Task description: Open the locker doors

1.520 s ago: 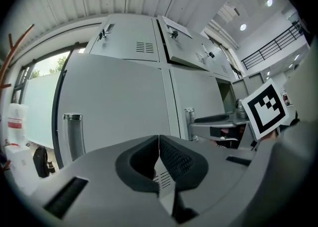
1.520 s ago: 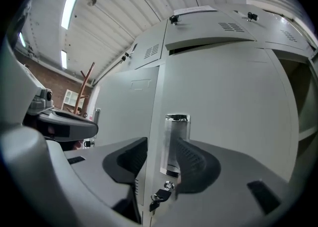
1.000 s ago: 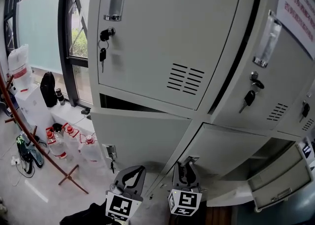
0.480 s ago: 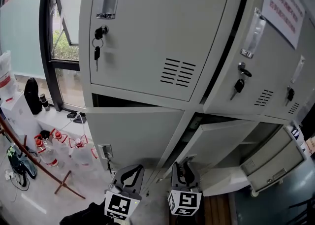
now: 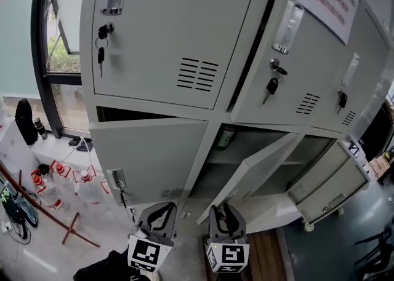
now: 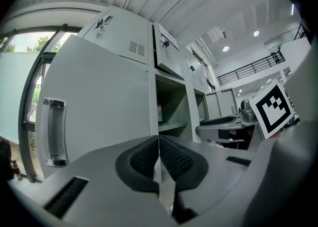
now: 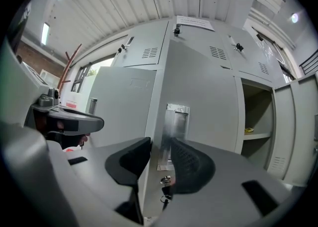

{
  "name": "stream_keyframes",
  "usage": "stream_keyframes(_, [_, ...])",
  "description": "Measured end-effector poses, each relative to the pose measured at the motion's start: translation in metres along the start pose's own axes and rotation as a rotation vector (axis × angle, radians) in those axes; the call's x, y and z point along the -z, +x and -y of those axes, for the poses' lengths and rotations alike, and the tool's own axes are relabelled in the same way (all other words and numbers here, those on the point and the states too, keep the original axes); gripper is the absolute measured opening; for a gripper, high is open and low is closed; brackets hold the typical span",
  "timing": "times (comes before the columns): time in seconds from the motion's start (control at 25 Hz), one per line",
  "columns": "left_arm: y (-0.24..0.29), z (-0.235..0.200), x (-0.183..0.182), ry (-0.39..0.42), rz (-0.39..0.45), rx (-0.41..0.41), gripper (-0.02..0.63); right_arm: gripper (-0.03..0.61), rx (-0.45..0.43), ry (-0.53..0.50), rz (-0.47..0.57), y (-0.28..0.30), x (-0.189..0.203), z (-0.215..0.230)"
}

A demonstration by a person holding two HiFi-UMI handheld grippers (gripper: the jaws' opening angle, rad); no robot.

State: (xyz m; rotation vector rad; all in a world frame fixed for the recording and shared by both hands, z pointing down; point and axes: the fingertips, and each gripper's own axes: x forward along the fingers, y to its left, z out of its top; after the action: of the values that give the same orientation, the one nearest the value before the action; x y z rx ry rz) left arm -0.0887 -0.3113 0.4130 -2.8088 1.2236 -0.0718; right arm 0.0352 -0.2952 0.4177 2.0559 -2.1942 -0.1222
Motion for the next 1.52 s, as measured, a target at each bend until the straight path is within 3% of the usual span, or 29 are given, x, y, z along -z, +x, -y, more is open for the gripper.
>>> stream_keyframes(0.8, [-0.025, 0.111, -0.012, 0.024, -0.01, 0.032, 0.025, 0.089, 0.026, -0.011, 0.002, -0.101, 0.014, 0.049])
stream_keyframes(1.52, [-0.012, 0.192, -0.018, 0.027, -0.002, 0.089, 0.025, 0.066, 0.151, -0.009, -0.003, -0.163, 0.034, 0.134])
